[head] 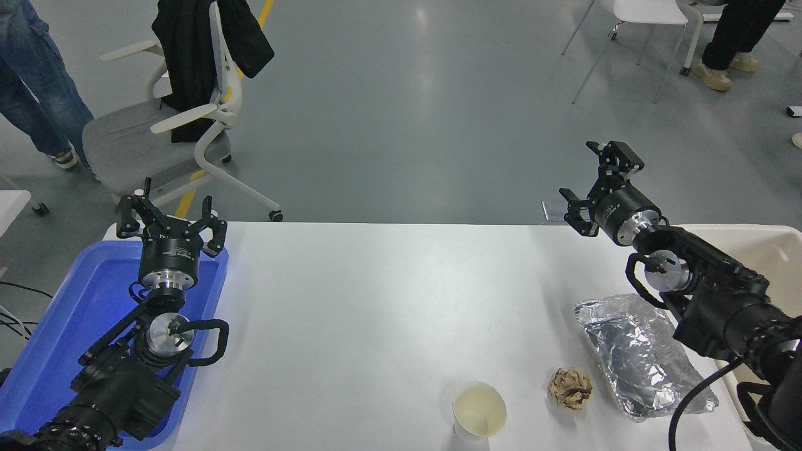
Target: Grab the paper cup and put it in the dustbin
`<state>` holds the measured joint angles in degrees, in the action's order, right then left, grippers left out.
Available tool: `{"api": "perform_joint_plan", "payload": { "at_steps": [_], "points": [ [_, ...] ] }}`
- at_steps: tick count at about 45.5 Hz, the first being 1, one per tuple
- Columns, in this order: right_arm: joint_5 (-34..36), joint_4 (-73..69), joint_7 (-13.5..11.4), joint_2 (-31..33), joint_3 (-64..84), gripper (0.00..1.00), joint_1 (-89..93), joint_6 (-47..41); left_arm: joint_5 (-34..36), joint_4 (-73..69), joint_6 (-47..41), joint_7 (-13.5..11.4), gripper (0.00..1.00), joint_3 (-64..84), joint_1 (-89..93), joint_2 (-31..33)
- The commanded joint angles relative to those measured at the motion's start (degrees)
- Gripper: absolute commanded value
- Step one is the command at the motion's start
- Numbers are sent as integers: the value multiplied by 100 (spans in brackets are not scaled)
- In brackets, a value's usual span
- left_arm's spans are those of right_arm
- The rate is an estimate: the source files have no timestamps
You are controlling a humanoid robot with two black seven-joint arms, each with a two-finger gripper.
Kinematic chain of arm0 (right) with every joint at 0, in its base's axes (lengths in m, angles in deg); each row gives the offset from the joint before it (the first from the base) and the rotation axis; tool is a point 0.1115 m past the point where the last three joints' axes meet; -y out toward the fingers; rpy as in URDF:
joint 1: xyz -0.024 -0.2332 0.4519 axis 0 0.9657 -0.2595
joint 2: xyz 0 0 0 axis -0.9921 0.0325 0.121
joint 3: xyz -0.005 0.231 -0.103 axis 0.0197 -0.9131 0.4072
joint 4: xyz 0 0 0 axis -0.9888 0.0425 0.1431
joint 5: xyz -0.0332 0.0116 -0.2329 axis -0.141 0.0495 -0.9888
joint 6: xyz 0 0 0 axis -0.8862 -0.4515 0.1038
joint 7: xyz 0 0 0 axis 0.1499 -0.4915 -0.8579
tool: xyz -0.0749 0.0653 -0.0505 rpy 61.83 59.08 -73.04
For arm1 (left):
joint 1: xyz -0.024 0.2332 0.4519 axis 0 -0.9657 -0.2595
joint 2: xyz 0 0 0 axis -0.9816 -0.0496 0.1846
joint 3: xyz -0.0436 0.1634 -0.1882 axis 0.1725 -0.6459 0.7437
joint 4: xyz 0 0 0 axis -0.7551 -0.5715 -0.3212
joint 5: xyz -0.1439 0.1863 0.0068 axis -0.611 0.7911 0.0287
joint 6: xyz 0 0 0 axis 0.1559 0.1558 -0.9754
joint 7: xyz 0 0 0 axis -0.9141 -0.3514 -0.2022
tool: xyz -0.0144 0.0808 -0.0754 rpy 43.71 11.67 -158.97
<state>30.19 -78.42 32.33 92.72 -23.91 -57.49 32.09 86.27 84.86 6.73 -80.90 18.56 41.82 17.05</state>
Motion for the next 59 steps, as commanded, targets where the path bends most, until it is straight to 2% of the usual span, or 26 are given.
{"api": "perform_joint_plan", "payload": {
  "at_steps": [1,17,32,36,48,59],
  "points": [
    [-79,-1,0,-1,0,100,-25,4,25,1,0,-2,99,-55,5,-14],
    [-106,-36,-17,-159,9,100,-86,-14,-36,1,0,-2,99,-99,31,-41],
    [-518,-334,-44,-159,369,100,-455,48,-36,-8,0,-2,99,-99,31,-41],
    [-642,-396,-52,-89,834,100,-631,48,-36,-8,-8,-10,99,-99,31,-41],
    [-791,-1336,-44,746,3030,100,-1658,109,-36,-8,0,-10,99,-99,31,-41],
    [-1493,-2522,-8,1238,5193,100,-3047,100,-36,-8,0,-2,99,-99,31,-41]
  ]
}}
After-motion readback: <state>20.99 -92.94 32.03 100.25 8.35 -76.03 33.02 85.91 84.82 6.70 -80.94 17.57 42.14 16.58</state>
